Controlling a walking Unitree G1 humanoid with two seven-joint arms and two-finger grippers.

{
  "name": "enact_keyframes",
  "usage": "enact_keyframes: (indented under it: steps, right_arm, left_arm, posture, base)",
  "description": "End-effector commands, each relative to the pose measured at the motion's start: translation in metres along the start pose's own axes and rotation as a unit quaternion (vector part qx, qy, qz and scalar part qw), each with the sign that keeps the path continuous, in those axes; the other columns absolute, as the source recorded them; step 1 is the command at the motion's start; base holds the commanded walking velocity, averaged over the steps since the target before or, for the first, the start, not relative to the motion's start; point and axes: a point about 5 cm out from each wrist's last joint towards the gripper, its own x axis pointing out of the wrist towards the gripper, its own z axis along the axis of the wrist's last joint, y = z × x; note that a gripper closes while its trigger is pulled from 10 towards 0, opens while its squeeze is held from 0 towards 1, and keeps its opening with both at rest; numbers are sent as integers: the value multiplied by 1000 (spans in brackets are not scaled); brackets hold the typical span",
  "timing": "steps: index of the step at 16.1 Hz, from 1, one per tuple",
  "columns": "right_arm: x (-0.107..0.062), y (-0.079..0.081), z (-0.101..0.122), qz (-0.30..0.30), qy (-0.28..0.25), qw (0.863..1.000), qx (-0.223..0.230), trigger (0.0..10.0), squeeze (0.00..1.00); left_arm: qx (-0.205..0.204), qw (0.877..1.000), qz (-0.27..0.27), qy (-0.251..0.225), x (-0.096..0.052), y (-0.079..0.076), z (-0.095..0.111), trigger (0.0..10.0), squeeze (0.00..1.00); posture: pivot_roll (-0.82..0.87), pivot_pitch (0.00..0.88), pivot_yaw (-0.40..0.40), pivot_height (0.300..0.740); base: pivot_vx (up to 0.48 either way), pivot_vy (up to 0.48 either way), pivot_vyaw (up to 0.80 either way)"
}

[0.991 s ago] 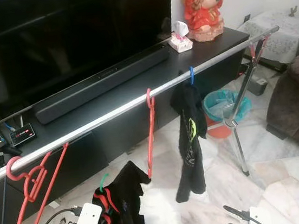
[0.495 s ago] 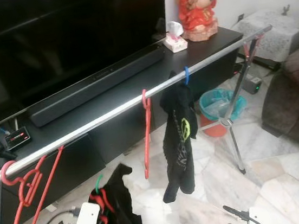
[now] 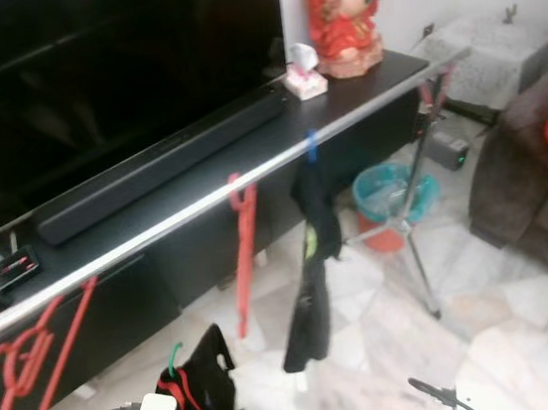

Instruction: Hang hanger

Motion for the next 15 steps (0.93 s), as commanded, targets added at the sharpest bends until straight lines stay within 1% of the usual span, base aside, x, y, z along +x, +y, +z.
enact_keyframes:
  steps: [1,3,6,10,15]
  right_arm:
    - [-1,2,-3,2,4,1000,4,10000,0]
    - [-1,3,-4,3,5,1000,3,10000,0]
    - [-1,3,-5,4,6,1000,2,10000,0]
    - [-1,3,-4,5,4,1000,3,10000,0]
    - [0,2,-2,4,3,1000,2,10000,0]
  left_arm:
    - [2,1000,7,3,-2,5,-4,10000,0]
    - [4,1000,4,8,-3,5,-7,10000,0]
    - [-8,1000,4,6,-3,2,-7,10000,0]
    - [-35,999,11,9,-3,0,-9,10000,0]
    - [-49,999,10,11,-3,0,-10,10000,0]
  posture:
    - [-202,0,91,740]
    - [-203,0,95,740]
    - [-199,0,96,740]
    - [-194,0,94,740]
    - [-187,12,90,740]
  base:
    - [0,-382,0]
    - [0,-351,0]
    - [0,0,0]
    - [0,0,0]
    - [0,0,0]
